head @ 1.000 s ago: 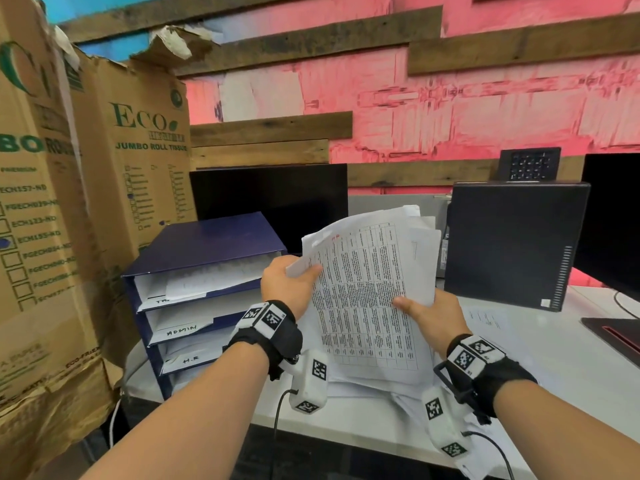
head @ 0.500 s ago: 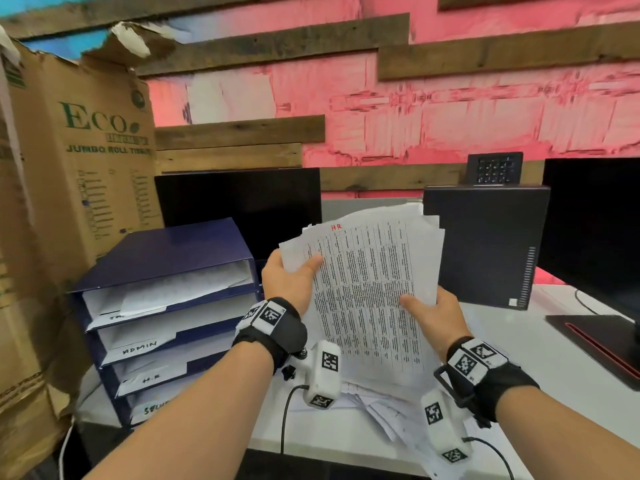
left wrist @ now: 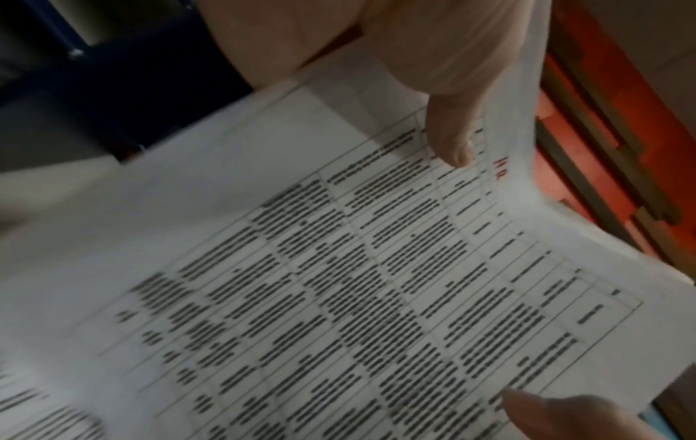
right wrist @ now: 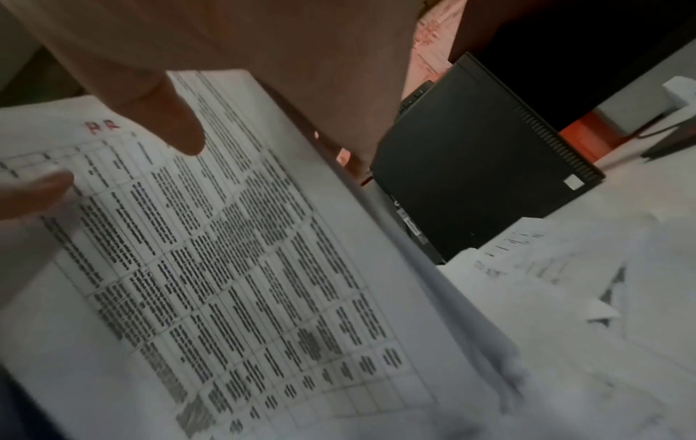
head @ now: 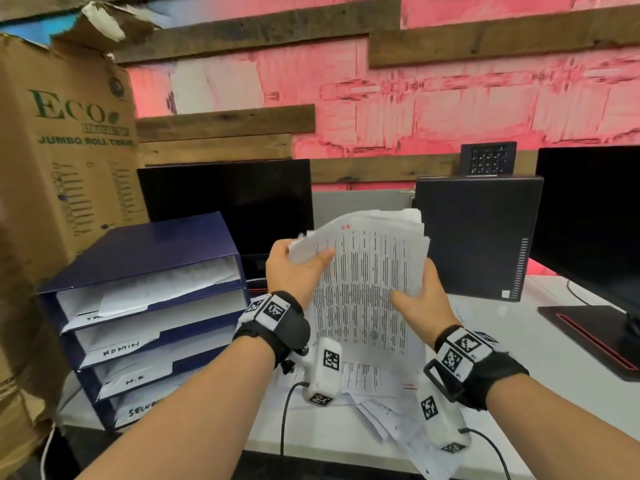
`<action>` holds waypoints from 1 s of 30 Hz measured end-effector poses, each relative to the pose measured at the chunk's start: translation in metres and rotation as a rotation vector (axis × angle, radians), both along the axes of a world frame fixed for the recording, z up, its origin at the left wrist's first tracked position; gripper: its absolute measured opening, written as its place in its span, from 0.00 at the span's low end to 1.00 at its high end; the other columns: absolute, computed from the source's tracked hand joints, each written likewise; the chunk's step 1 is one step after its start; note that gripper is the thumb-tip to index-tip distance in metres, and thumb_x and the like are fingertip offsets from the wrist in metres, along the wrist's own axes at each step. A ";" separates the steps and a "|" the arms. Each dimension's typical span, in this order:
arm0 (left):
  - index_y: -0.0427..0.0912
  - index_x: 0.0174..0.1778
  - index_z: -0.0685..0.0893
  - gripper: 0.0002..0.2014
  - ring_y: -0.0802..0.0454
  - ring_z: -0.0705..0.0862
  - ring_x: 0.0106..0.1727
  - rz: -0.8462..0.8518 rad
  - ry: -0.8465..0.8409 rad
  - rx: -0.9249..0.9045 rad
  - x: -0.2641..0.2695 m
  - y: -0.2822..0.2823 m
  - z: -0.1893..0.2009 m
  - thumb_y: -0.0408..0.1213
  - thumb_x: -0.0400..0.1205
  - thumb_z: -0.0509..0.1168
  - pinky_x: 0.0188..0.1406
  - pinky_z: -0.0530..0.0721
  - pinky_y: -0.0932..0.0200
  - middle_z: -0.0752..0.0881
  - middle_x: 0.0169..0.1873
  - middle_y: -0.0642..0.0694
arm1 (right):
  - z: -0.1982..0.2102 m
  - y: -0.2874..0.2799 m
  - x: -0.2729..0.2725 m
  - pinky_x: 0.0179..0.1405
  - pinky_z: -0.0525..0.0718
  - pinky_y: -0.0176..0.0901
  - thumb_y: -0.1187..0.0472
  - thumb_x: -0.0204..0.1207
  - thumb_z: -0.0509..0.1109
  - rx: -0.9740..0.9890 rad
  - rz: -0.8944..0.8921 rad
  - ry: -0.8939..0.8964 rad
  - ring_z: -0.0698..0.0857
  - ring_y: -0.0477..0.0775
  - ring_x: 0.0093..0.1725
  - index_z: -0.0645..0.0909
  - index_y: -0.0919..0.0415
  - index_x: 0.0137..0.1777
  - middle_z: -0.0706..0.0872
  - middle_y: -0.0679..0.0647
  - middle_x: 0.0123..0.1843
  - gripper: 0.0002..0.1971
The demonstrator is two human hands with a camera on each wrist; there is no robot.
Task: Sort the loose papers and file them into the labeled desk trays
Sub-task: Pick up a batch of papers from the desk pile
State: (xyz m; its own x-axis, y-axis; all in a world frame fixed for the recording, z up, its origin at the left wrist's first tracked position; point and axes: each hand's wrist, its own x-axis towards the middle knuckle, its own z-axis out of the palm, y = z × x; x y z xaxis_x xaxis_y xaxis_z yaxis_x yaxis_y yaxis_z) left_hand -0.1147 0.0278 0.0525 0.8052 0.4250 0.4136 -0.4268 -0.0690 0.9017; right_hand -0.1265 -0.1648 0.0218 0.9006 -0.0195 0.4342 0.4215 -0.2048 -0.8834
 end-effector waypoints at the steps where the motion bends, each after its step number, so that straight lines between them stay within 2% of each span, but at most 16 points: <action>1: 0.48 0.52 0.77 0.21 0.54 0.85 0.47 0.015 0.028 0.016 0.000 0.000 -0.006 0.38 0.69 0.80 0.39 0.82 0.65 0.85 0.48 0.49 | -0.003 -0.002 0.000 0.43 0.82 0.32 0.74 0.73 0.69 -0.006 0.019 0.034 0.82 0.39 0.51 0.63 0.52 0.69 0.80 0.42 0.53 0.30; 3: 0.48 0.55 0.77 0.24 0.53 0.85 0.51 0.027 0.077 0.042 0.001 0.003 -0.020 0.38 0.67 0.81 0.45 0.83 0.61 0.85 0.50 0.49 | -0.012 -0.004 -0.001 0.40 0.80 0.29 0.74 0.74 0.69 -0.019 0.044 0.100 0.82 0.39 0.51 0.60 0.53 0.73 0.79 0.42 0.54 0.32; 6: 0.49 0.55 0.81 0.21 0.52 0.85 0.54 0.013 0.136 0.063 -0.002 0.010 -0.036 0.34 0.69 0.79 0.50 0.82 0.59 0.87 0.51 0.51 | -0.030 -0.007 0.002 0.55 0.79 0.37 0.74 0.75 0.67 -0.059 0.026 0.206 0.81 0.46 0.57 0.57 0.54 0.77 0.79 0.46 0.58 0.34; 9: 0.44 0.57 0.85 0.18 0.48 0.87 0.54 0.018 0.148 0.043 -0.005 0.019 -0.038 0.33 0.71 0.78 0.56 0.84 0.52 0.89 0.50 0.49 | -0.041 -0.007 0.006 0.61 0.77 0.42 0.71 0.79 0.63 -0.162 -0.008 0.262 0.80 0.52 0.64 0.63 0.56 0.75 0.79 0.51 0.64 0.26; 10: 0.42 0.58 0.85 0.19 0.48 0.87 0.54 0.039 0.144 0.041 -0.006 0.021 -0.036 0.34 0.71 0.78 0.57 0.85 0.49 0.89 0.50 0.48 | -0.041 -0.006 0.007 0.60 0.77 0.41 0.70 0.81 0.62 -0.190 -0.014 0.263 0.80 0.51 0.63 0.67 0.57 0.73 0.80 0.51 0.65 0.22; 12: 0.43 0.58 0.84 0.20 0.49 0.87 0.52 0.082 0.128 0.026 -0.007 0.029 -0.032 0.35 0.71 0.78 0.56 0.84 0.51 0.88 0.49 0.49 | -0.037 -0.001 0.007 0.56 0.78 0.38 0.67 0.82 0.61 -0.206 -0.012 0.241 0.79 0.47 0.58 0.71 0.57 0.70 0.81 0.50 0.62 0.17; 14: 0.43 0.60 0.83 0.20 0.51 0.85 0.52 0.117 0.098 0.017 -0.013 0.039 -0.029 0.35 0.72 0.77 0.55 0.82 0.56 0.86 0.49 0.51 | -0.029 0.008 0.005 0.51 0.77 0.34 0.67 0.83 0.60 -0.198 -0.009 0.199 0.79 0.45 0.55 0.73 0.58 0.68 0.81 0.48 0.58 0.15; 17: 0.40 0.66 0.77 0.21 0.51 0.82 0.54 0.175 0.123 0.020 -0.025 0.059 -0.029 0.33 0.77 0.73 0.54 0.79 0.57 0.83 0.53 0.49 | -0.021 0.030 0.002 0.42 0.76 0.28 0.70 0.83 0.58 -0.203 -0.002 0.155 0.80 0.46 0.53 0.75 0.57 0.65 0.81 0.48 0.55 0.14; 20: 0.39 0.68 0.75 0.22 0.48 0.82 0.55 0.182 0.219 0.069 -0.037 0.087 -0.036 0.32 0.78 0.70 0.55 0.81 0.54 0.83 0.57 0.48 | -0.023 0.054 -0.003 0.46 0.78 0.35 0.73 0.81 0.58 -0.235 0.016 0.178 0.81 0.51 0.53 0.76 0.57 0.62 0.81 0.49 0.53 0.15; 23: 0.38 0.68 0.76 0.21 0.44 0.84 0.57 0.173 0.359 0.175 -0.059 0.122 -0.047 0.32 0.79 0.68 0.59 0.83 0.48 0.84 0.61 0.42 | -0.033 0.078 -0.011 0.44 0.78 0.35 0.73 0.80 0.59 -0.333 0.089 0.231 0.80 0.50 0.51 0.76 0.60 0.63 0.81 0.49 0.53 0.14; 27: 0.36 0.64 0.80 0.15 0.44 0.84 0.56 0.191 0.554 0.273 -0.091 0.162 -0.070 0.30 0.80 0.65 0.54 0.82 0.57 0.85 0.59 0.43 | -0.049 0.107 -0.021 0.60 0.80 0.45 0.68 0.77 0.64 -0.627 0.265 0.312 0.82 0.53 0.60 0.78 0.59 0.65 0.84 0.51 0.60 0.16; 30: 0.37 0.62 0.82 0.14 0.43 0.83 0.60 0.194 0.760 0.454 -0.114 0.183 -0.081 0.34 0.82 0.62 0.53 0.81 0.61 0.85 0.61 0.41 | -0.055 0.130 -0.032 0.55 0.84 0.45 0.67 0.78 0.62 -0.874 0.390 0.379 0.84 0.55 0.58 0.80 0.61 0.64 0.85 0.55 0.61 0.16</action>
